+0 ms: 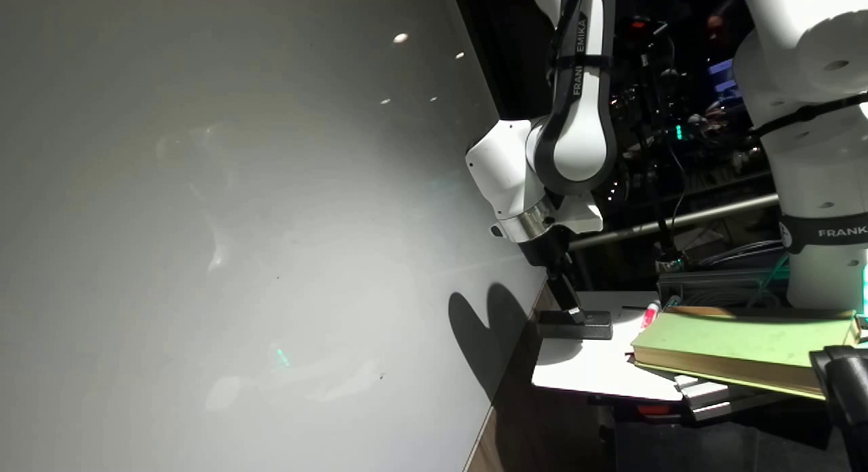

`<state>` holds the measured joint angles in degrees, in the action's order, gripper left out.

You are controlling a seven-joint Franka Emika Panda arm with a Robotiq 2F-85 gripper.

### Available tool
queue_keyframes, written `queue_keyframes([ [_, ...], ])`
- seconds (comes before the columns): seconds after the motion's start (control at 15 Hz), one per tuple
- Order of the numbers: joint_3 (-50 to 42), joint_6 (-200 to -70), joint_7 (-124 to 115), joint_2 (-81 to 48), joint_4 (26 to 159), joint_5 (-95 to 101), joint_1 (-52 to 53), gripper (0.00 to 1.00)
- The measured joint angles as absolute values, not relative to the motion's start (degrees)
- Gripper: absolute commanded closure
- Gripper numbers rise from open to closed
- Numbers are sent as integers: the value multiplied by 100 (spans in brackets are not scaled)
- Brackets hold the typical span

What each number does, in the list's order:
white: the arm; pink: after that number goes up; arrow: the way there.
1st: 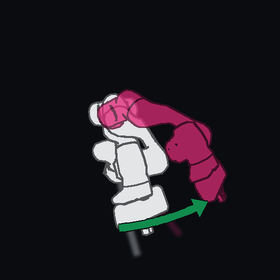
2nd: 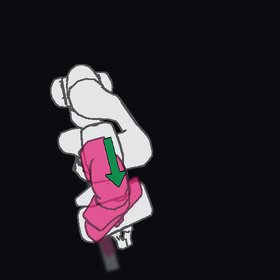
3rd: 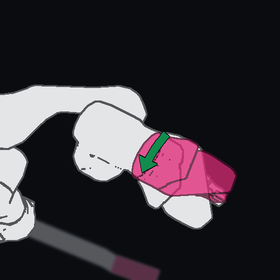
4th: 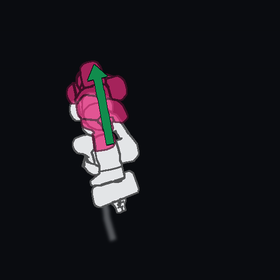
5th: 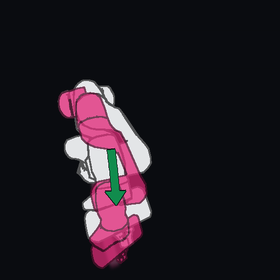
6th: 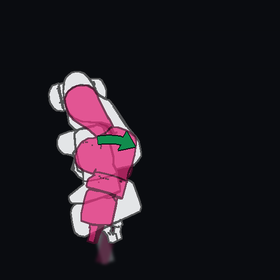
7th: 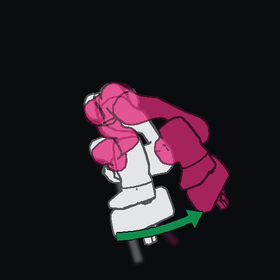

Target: Erase the drawing on the whiteboard

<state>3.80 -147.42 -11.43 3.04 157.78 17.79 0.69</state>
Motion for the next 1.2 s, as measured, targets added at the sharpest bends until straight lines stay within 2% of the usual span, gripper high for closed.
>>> queue_keyframes([
  [0.4, 386, -14676, -869, 489, 15719, 1570, 123, 0],
  [1.0, 392, -13052, 252, 2283, 15714, 930, 417, 0],
  [1.2, 393, -12935, 305, 2467, 15719, 930, 432, 0],
])
